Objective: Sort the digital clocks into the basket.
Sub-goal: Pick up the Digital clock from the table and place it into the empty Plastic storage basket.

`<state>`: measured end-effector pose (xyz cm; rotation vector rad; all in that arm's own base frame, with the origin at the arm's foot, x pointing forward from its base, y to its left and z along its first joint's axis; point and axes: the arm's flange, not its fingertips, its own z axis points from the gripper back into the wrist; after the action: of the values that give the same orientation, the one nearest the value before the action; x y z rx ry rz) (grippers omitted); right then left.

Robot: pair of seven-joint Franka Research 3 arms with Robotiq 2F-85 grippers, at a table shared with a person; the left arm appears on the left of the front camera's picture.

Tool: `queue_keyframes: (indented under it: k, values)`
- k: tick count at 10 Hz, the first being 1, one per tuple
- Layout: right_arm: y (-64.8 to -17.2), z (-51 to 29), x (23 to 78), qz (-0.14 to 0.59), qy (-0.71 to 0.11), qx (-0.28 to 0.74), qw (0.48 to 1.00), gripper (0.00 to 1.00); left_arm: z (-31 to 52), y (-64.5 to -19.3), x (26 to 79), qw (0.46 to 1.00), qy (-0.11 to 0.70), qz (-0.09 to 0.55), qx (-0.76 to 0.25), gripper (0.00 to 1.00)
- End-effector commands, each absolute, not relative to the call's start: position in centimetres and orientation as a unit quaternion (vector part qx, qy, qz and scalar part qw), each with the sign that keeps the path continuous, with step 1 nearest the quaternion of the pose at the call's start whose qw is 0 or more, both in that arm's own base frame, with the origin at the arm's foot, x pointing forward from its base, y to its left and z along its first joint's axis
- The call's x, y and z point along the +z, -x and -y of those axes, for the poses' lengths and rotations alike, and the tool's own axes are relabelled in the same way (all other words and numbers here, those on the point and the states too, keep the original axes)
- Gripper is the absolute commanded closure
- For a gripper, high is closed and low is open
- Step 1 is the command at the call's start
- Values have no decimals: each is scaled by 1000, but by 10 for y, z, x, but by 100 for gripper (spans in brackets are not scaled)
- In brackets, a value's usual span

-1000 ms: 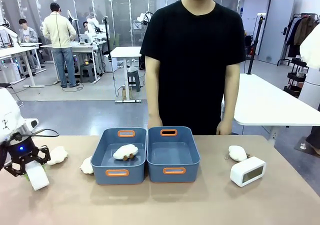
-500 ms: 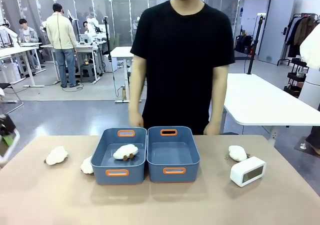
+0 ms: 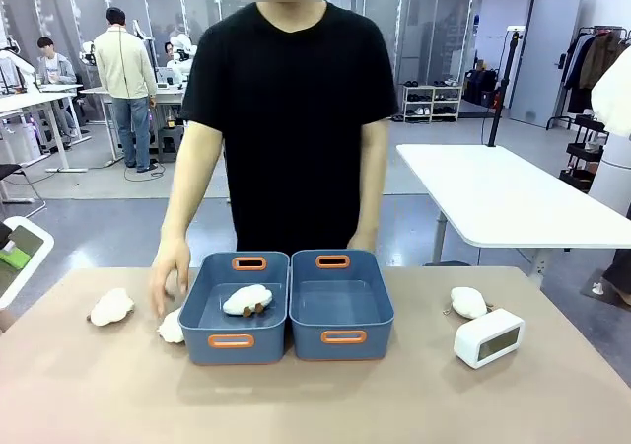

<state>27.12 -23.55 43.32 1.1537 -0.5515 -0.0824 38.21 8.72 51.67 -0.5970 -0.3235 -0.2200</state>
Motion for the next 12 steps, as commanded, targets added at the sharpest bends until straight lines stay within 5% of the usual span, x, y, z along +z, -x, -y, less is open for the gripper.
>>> queue_keyframes:
  k: [1, 12]
  values:
    - [-271, 236, 433, 268, -541, -29, 797, 0, -93, -383, 521, 943, 270, 168, -101, 100]
    - [-271, 236, 433, 268, -541, -29, 797, 0, -93, -383, 521, 943, 270, 168, -101, 100]
